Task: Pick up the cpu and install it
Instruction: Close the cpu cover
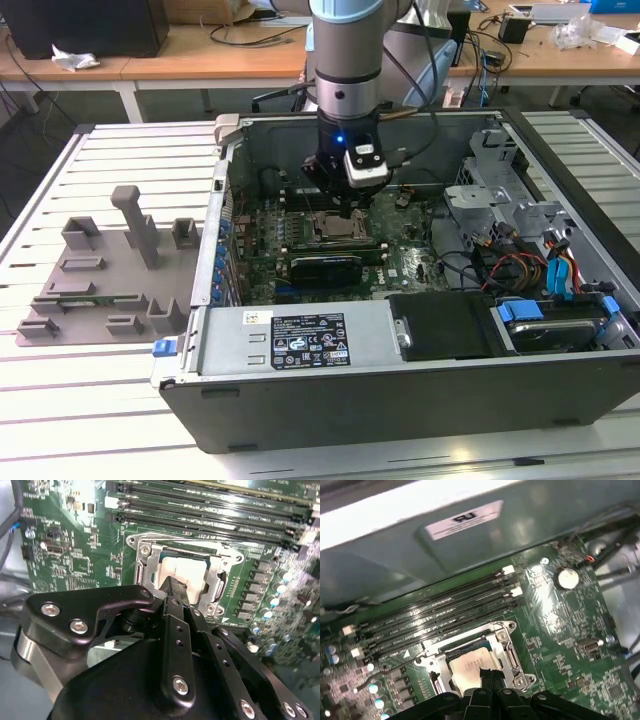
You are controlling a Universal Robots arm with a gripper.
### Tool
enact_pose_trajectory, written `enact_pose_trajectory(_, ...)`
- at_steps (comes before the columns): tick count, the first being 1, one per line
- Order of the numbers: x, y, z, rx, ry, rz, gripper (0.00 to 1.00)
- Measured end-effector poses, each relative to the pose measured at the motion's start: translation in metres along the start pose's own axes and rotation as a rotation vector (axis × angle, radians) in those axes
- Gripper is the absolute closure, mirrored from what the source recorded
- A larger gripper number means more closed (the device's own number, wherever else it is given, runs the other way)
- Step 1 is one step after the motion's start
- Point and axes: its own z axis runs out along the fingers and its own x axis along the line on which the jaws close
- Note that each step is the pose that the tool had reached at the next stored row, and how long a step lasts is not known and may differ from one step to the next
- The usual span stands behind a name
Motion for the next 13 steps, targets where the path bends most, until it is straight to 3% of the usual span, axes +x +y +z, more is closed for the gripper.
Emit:
enact_pose_trajectory(5, 0.0001, 0.0001, 0.0031, -0.0055, 0.001, -0.119, 0.89)
enact_pose_trajectory(8, 0.0003, 0.0, 0.0063, -0.0097, 0.003, -0.224, 0.89)
enact_pose_trajectory(10, 0.001, -0.0002, 0.0075, -0.0109, 0.0035, -0.259, 0.89)
enact_pose_trajectory(13, 0.0175, -0.006, 0.0099, -0.0115, 0.0036, -0.268, 0.89)
